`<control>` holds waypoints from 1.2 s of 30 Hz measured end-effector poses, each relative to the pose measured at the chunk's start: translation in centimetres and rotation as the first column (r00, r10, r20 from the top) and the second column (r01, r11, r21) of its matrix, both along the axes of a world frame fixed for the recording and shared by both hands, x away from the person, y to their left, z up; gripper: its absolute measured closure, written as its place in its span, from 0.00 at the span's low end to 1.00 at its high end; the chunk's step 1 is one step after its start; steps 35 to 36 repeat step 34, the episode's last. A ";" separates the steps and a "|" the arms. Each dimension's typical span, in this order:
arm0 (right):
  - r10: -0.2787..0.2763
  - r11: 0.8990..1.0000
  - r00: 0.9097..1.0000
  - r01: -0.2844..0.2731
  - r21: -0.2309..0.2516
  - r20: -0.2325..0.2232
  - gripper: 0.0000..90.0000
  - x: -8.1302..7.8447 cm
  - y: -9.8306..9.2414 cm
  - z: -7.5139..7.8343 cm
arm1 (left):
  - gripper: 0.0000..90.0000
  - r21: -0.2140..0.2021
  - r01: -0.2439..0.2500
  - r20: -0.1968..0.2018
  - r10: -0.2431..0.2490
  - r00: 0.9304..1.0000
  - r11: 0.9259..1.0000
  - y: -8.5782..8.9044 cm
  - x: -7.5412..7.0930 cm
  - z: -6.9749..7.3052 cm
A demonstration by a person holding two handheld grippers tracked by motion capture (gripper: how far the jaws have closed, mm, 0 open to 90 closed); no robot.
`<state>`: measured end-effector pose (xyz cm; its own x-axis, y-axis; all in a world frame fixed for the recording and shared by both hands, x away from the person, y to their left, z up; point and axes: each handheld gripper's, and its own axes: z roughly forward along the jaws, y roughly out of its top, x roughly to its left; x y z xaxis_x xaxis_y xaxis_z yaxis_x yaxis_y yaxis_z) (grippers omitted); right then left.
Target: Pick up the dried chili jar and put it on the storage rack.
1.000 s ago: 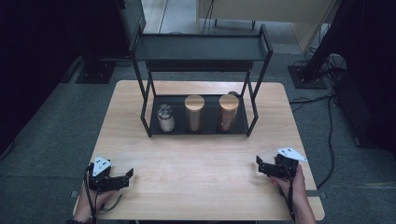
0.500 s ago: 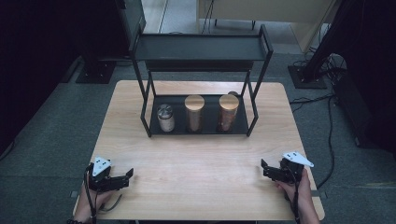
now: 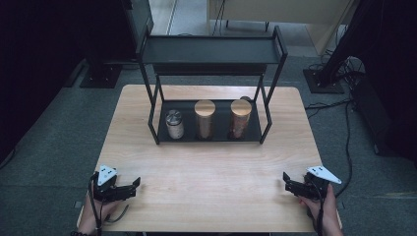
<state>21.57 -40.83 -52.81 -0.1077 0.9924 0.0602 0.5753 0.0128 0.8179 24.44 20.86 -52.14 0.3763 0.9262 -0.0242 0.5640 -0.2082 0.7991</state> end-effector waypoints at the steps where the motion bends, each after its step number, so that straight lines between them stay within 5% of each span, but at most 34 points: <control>1: -0.001 1.000 1.000 0.001 -0.003 0.000 0.00 -0.1 -0.1 0.0 | 0.00 0.000 0.000 0.000 0.000 1.000 1.000 0.0 0.0 0.0; 36: -0.077 0.997 0.997 0.076 -0.021 -0.013 0.00 -3.8 -4.2 -0.1 | 0.00 0.003 -0.004 -0.005 0.004 1.000 1.000 0.0 0.1 0.0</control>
